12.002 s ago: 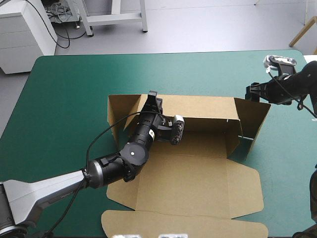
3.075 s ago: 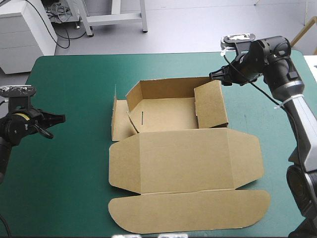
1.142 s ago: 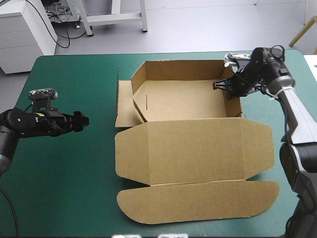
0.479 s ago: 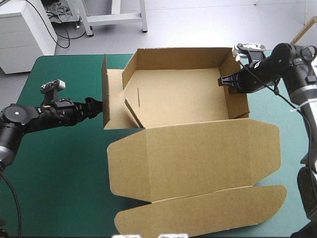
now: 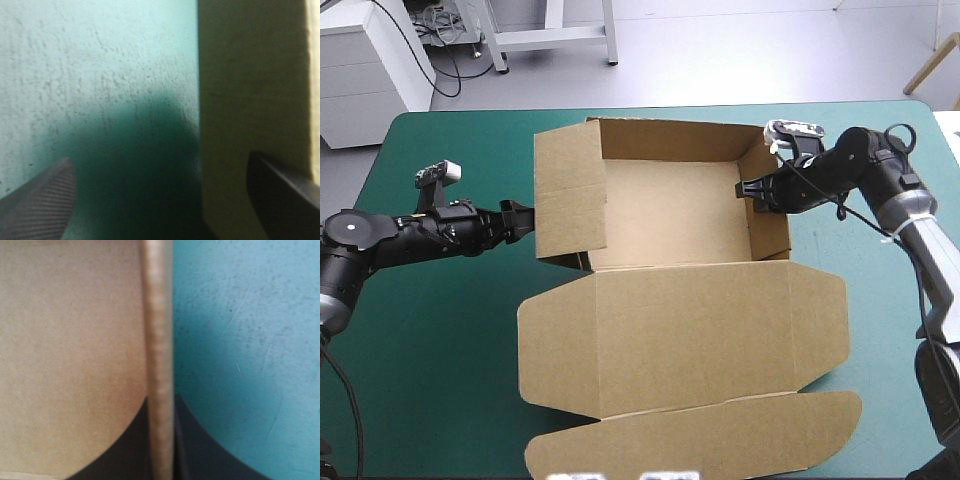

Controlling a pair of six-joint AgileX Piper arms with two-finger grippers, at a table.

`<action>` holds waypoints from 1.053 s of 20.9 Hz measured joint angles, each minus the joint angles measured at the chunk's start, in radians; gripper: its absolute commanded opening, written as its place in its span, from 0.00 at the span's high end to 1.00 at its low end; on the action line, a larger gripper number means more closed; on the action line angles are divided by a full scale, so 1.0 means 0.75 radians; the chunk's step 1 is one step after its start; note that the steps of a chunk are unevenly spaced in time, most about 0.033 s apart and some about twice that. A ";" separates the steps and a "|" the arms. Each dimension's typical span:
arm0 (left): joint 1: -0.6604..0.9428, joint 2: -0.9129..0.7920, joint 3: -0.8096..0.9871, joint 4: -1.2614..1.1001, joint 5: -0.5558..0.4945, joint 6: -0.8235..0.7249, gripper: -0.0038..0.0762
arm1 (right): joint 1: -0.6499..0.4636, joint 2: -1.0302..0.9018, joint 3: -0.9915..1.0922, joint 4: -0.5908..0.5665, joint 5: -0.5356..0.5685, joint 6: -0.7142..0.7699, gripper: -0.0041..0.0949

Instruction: Fold the box

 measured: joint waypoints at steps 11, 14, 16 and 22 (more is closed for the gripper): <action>0.000 0.001 0.000 -0.107 0.238 0.055 0.14 | 0.276 0.153 0.011 -0.020 -0.194 0.107 0.98; 0.001 0.001 0.000 -0.061 0.252 0.055 0.14 | 0.333 0.181 0.013 -0.033 -0.243 0.125 0.98; 0.001 0.001 0.000 0.050 0.252 0.029 0.19 | 0.374 0.189 0.013 -0.057 -0.273 0.133 0.98; 0.001 0.000 0.000 0.325 0.210 -0.144 0.38 | 0.459 0.189 0.014 -0.077 -0.311 0.156 0.98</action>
